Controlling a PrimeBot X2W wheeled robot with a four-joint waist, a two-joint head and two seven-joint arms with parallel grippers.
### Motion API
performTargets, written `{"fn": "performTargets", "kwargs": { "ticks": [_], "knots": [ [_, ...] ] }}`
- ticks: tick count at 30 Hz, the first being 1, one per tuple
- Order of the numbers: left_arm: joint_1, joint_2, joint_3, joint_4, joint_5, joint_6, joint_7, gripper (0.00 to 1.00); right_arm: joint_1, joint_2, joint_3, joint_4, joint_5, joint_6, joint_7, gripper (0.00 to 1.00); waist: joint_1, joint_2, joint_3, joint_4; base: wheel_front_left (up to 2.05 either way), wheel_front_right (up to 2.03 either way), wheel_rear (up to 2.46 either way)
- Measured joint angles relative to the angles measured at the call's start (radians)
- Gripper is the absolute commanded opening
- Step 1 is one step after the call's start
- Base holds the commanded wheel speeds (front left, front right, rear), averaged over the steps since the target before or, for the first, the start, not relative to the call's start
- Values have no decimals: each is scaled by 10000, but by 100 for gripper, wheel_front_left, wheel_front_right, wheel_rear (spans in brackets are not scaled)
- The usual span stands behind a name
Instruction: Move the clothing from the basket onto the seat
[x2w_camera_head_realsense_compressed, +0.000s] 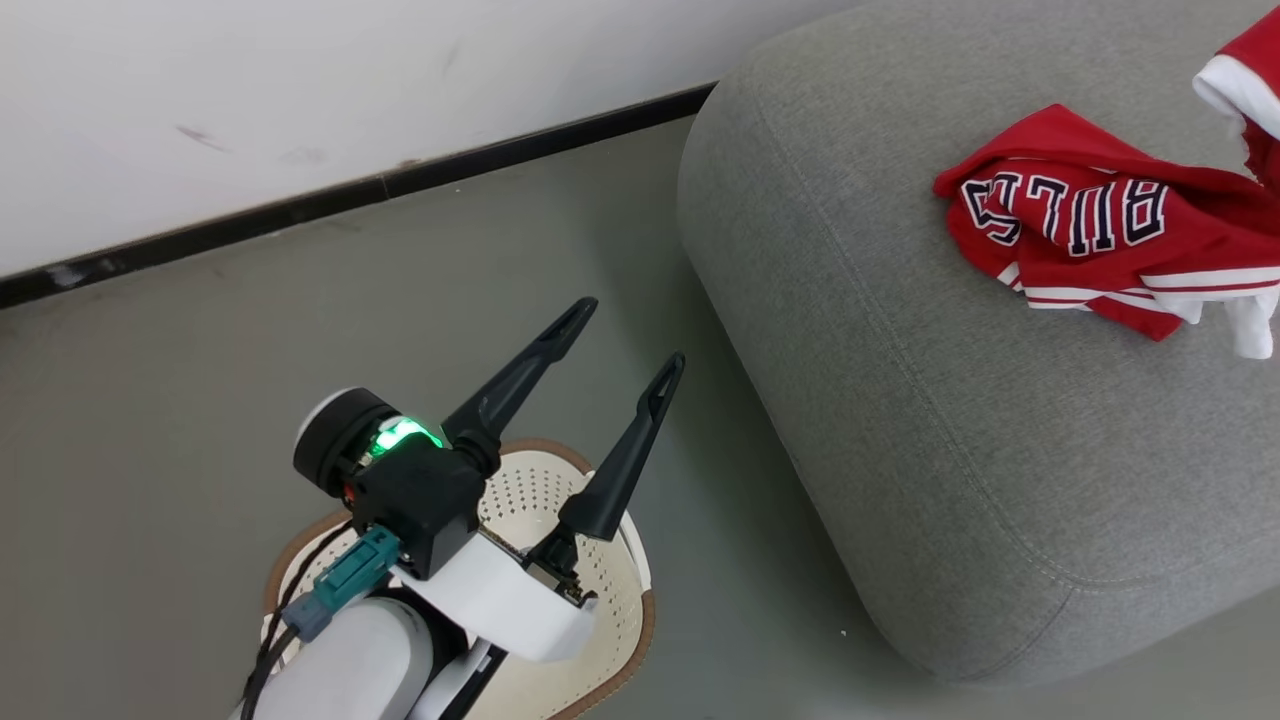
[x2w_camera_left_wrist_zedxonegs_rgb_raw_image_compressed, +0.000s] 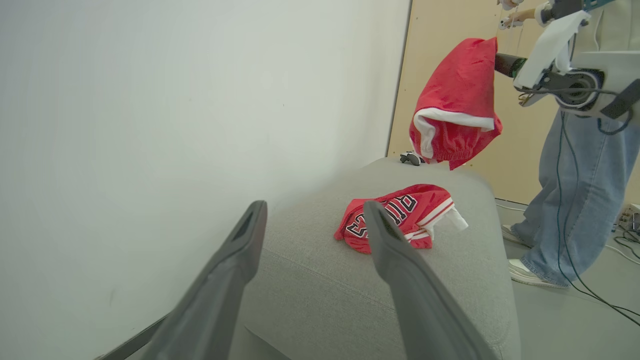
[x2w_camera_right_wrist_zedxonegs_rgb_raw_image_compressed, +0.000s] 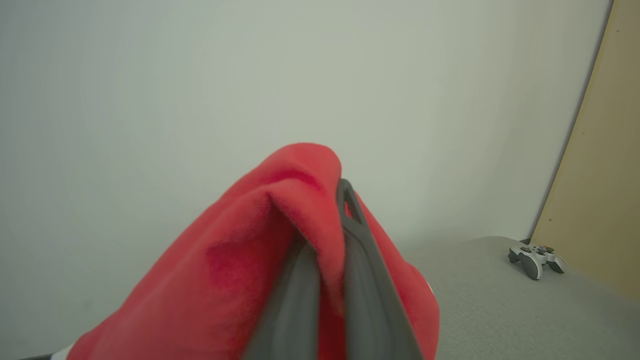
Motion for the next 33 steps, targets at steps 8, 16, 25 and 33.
{"fn": "performTargets", "kwargs": {
  "ticks": [8,16,25,33],
  "knots": [
    [-314,123,-10,-418,194,52,182,100,179,656,-128,1131,-81,0,-59,0,0,0,587,238,0,0,0],
    [-674,146,-134,-633,418,36,382,100,650,1475,-314,2182,-81,0,-280,0,0,0,1142,429,0,0,0],
    [-983,148,-245,-727,476,-63,466,100,923,2153,-334,2943,-263,0,-464,0,0,0,1650,521,0,0,0],
    [-1141,184,-313,-727,575,-151,477,100,1028,2428,-516,3582,-293,0,-677,0,0,0,1952,508,0,0,0]
  ]
}}
